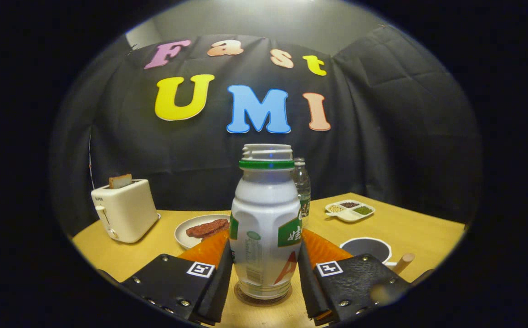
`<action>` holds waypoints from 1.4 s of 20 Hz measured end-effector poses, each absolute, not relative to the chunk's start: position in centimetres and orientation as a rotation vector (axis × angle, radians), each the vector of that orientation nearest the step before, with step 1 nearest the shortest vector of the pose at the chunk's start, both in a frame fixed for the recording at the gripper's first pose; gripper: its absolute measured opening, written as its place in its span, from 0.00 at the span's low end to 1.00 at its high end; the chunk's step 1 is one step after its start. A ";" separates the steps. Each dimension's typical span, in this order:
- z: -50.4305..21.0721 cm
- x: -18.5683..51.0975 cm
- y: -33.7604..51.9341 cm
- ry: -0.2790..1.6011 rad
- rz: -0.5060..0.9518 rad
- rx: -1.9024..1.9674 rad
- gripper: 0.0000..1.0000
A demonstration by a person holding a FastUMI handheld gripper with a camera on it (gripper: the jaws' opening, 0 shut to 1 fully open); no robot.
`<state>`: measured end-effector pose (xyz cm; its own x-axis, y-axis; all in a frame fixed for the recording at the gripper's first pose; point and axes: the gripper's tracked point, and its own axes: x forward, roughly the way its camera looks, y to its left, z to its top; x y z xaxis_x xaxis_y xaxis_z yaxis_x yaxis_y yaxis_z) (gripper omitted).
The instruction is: Take the bottle from table, then pour the juice into the cup, finally place the bottle on the coaster
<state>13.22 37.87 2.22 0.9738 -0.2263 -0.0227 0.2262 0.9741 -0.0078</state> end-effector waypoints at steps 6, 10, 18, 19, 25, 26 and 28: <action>0.3 14.4 37.8 0.053 -0.195 0.036 0.66; -0.9 15.3 37.0 0.070 -0.194 0.008 0.66; -2.2 16.2 37.2 0.090 -0.170 0.005 0.67; -2.1 16.3 37.3 0.086 -0.169 0.005 0.66; -2.2 16.1 37.3 0.080 -0.165 0.014 0.67; -2.2 16.2 37.4 0.076 -0.157 0.023 0.68; -2.8 16.4 37.7 0.075 -0.132 0.051 0.80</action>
